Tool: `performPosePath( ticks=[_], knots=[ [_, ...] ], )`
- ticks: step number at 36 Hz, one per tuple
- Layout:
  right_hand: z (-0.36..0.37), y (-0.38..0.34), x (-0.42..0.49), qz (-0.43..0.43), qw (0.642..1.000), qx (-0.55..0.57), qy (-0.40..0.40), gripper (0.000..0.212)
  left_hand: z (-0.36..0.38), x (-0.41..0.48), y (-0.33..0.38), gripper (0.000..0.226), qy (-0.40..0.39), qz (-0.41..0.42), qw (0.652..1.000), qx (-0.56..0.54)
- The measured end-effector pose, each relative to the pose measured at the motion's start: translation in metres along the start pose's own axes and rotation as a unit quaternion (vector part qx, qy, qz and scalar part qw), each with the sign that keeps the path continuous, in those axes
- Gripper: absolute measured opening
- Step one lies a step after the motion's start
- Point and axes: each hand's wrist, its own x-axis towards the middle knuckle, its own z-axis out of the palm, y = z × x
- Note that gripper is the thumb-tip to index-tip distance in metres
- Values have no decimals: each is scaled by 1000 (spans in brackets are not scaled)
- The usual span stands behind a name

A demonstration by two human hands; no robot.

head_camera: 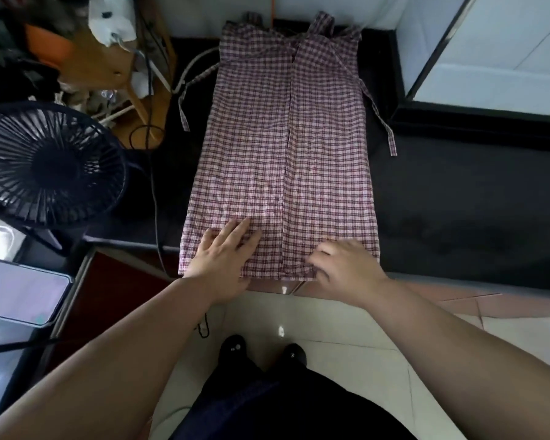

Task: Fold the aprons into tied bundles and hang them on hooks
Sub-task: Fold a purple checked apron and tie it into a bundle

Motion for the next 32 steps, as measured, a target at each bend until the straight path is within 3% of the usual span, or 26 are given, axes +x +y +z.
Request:
performPosePath(
  ticks=[4, 7, 9, 13, 17, 19, 22, 25, 26, 30, 32],
  knots=[
    [6, 0, -9, -9, 998, -29, 52, 25, 1, 0, -3, 89, -4, 7, 1000, 10],
    [6, -1, -13, 13, 1000, -15, 11, 21, 3, -1, -3, 89, 15, 3, 999, 41],
    [4, -6, -12, 29, 999, -23, -34, 35, 6, -3, 3, 87, 48, -14, 997, 66],
    [7, -16, -5, 61, 994, -77, -43, 60, 19, -5, 10, 87, 134, -16, 986, 97],
    [14, -24, 1, 110, 983, -143, -47, 89, 22, -3, 9, 57, 223, 17, 969, 103],
    [17, -29, 4, 124, 981, -151, 4, 88, 17, -2, 8, 43, 232, 33, 968, 86],
    [22, -31, 6, 117, 984, -124, 53, 64, 3, -7, 7, 34, 190, 33, 981, -6],
    [20, -27, 6, 81, 985, -84, 124, 16, -16, -6, 1, 29, 130, -17, 991, -25],
    [15, -25, 7, 82, 987, -61, 125, 11, -22, -5, -2, 29, 114, -25, 992, -46],
    [-12, -12, 19, 149, 983, 102, 15, 20, -37, 6, -22, 22, 20, -58, 983, -173],
    [-24, -4, 28, 162, 979, 122, -20, 23, -45, 13, -31, 11, -3, -71, 977, -200]
  ],
)
